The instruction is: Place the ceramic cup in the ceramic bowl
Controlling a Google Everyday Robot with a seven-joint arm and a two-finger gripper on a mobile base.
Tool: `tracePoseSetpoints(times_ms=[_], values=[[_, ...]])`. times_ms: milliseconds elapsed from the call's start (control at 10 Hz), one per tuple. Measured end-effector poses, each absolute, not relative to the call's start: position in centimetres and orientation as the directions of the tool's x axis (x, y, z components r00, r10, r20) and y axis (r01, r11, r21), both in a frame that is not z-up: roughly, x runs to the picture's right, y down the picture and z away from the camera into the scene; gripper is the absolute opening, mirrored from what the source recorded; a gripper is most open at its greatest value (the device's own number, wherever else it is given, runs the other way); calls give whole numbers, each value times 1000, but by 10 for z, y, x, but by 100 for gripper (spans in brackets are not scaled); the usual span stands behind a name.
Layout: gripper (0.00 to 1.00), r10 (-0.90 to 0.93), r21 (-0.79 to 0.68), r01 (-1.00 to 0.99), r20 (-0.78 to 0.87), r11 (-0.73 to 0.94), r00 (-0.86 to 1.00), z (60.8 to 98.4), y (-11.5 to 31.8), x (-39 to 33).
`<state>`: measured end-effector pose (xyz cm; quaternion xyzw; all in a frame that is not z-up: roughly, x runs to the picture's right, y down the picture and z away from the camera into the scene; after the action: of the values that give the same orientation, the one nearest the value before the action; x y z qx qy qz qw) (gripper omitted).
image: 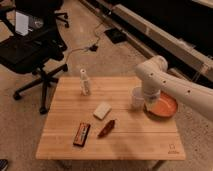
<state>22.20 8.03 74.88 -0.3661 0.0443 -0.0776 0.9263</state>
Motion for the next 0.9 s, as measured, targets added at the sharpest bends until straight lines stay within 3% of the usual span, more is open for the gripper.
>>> tracePoseSetpoints(times_ms=[100, 500, 900], values=[[80, -185, -681, 147, 16, 717, 983, 747, 73, 214], [80, -237, -651, 246, 103, 718, 966, 747, 55, 184], [80, -261, -611, 281, 124, 740, 957, 771, 28, 162]])
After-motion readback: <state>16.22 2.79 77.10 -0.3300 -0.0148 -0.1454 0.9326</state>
